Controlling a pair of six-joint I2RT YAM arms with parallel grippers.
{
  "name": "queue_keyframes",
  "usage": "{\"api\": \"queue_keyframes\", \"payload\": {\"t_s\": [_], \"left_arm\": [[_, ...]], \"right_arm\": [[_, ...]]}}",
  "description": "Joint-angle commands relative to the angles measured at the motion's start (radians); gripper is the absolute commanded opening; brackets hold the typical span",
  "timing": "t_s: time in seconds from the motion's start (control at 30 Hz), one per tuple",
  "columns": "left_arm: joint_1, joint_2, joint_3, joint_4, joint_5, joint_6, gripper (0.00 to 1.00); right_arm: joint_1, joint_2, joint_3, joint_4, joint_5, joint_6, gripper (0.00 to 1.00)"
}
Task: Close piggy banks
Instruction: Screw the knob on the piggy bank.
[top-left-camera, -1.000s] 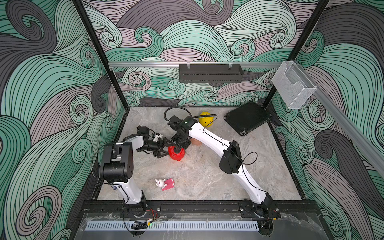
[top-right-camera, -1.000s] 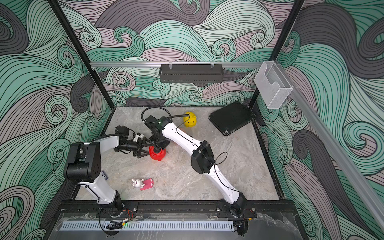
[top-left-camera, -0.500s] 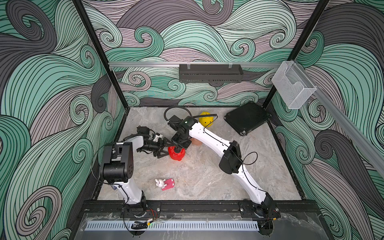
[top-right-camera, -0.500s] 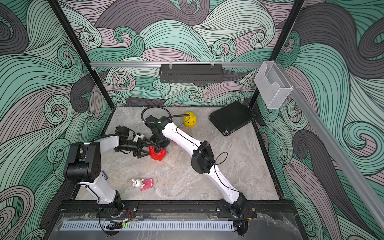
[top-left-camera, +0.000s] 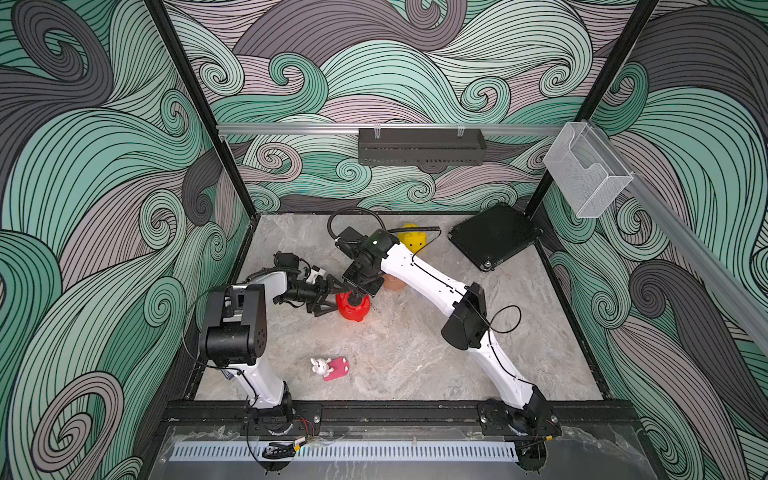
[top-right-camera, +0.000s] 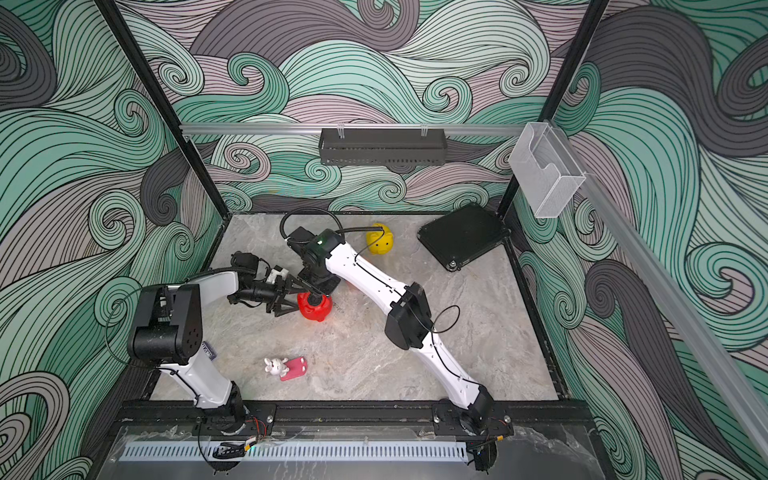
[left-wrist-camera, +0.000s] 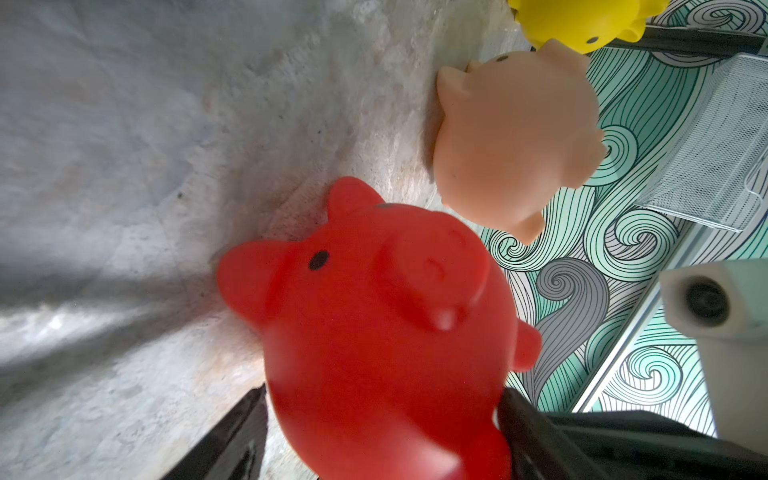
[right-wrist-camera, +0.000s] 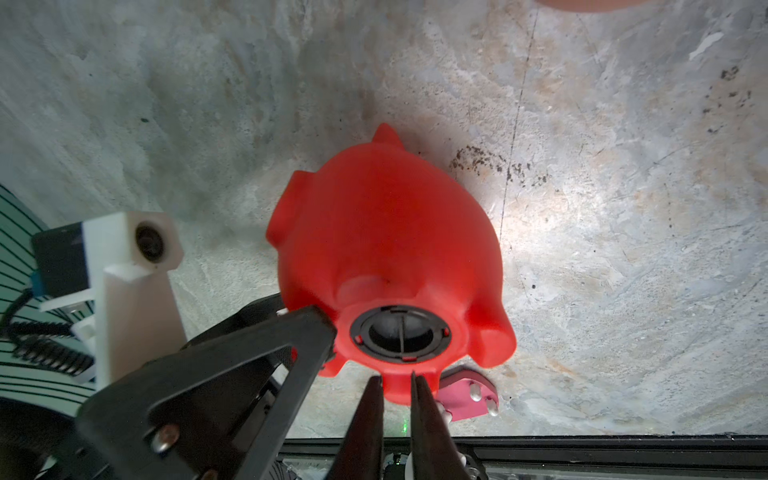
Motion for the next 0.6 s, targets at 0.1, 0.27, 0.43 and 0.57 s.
{"api": "queue_keyframes", "payload": {"t_s": [0.1,0.27,0.43,0.57], "left_arm": [[-0.008,0.022,0.006,-0.057,-0.100,0.020,0.82],[-0.008,0.022,0.006,-0.058,-0.102,0.020,0.82],[-0.008,0.016,0.004,-0.058,-0.103,0.022,0.82],[-0.008,0.020,0.006,-0.060,-0.104,0.022,0.82]], "right_arm": [[0.010,-0.066,0.051,-0.026,0.052,-0.046,0.19],[0.010,-0.092,0.071,-0.025,0.100,-0.146,0.18],[0.028,-0.143,0.101,-0.018,0.204,-0.410,0.18],[0.037,-0.262,-0.063,0.115,0.196,-0.673,0.20]]}}
